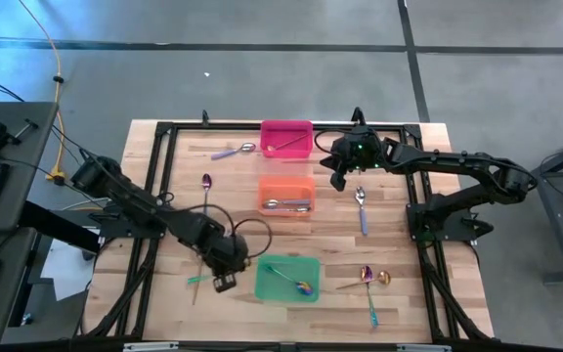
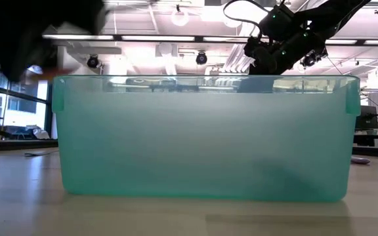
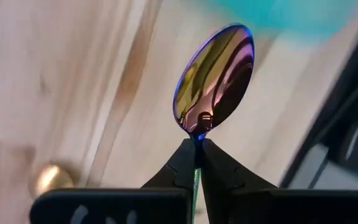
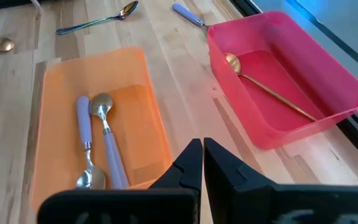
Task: Sort silverware by color (type)
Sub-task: Put the blue spoon into the green bin
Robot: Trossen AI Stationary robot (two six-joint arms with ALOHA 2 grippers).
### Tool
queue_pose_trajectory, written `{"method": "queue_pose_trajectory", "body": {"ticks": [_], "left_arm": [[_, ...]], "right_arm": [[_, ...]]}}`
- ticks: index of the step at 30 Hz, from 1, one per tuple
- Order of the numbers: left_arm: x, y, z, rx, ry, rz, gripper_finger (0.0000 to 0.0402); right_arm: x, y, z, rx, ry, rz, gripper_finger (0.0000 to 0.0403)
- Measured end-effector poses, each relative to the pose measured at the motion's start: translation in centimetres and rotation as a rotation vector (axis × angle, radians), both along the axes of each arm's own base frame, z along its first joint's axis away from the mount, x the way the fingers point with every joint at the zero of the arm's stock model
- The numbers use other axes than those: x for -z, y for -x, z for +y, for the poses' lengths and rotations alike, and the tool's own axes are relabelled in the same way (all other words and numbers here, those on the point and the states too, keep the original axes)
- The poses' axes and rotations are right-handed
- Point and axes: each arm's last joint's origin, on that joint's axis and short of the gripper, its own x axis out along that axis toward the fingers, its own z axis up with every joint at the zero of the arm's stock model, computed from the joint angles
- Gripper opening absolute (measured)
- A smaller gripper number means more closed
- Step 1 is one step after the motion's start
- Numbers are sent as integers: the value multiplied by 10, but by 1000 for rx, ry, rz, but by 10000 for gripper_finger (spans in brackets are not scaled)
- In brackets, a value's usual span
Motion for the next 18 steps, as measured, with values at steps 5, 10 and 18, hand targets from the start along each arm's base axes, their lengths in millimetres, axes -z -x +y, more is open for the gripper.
{"method": "queue_pose_trajectory", "body": {"ticks": [5, 10, 18], "left_arm": [[-54, -31, 9, -111, -58, -229, 1], [-74, -56, 27, -148, -111, -357, 1], [-65, -128, 27, 157, -215, -408, 1]], "right_arm": [[0, 0, -1, -63, 91, 25, 0], [0, 5, -10, -66, 109, 26, 0], [0, 15, -26, -29, 83, 12, 0]]}}
